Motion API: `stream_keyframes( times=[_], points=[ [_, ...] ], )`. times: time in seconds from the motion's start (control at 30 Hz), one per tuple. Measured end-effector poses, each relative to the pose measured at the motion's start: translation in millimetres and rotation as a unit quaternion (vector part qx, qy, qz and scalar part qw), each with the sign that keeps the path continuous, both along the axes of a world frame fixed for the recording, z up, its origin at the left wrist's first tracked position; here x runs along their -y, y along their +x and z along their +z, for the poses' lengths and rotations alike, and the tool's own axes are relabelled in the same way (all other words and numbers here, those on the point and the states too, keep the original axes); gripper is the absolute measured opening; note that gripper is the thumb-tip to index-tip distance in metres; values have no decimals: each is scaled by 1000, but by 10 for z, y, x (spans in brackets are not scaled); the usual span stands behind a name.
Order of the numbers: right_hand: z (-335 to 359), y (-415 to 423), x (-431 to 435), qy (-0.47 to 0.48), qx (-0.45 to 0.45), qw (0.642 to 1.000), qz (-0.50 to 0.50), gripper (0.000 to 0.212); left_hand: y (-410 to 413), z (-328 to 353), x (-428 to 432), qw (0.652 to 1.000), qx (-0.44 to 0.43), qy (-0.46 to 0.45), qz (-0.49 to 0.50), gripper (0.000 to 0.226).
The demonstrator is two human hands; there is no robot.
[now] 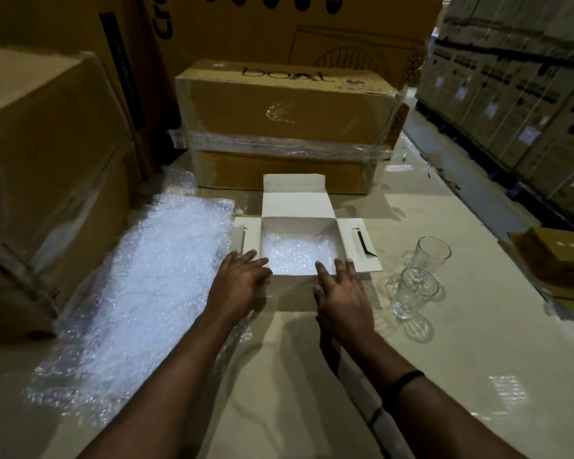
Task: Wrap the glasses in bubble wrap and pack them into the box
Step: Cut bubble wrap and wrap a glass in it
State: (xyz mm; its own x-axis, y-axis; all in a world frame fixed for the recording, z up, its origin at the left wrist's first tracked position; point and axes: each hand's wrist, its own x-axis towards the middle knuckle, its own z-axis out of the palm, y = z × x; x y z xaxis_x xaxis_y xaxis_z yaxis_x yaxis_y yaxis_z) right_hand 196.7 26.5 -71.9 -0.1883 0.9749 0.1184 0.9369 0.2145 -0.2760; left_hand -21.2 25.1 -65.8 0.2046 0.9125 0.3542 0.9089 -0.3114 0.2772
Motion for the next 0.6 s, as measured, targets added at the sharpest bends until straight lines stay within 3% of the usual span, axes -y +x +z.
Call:
stream_keyframes(
  times=[0.07,0.17,0.3,0.43,0.6],
  points=[
    [51,5,-7,-21,-8,1000,1,52,22,-12,11,1000,15,3,2,28],
    [255,71,96,-17,-54,998,-13,51,57,-95,101,996,38,77,-10,32],
    [563,430,306,102,-164,979,-70,39,443,-203,373,978,112,168,-48,21],
    [713,1141,208,170,-223,951,-131,30,1030,-335,442,982,124,94,-108,22],
    [561,1965,-245,118,-193,957,-179,35,1784,-154,377,975,193,15,-104,40]
  ],
)
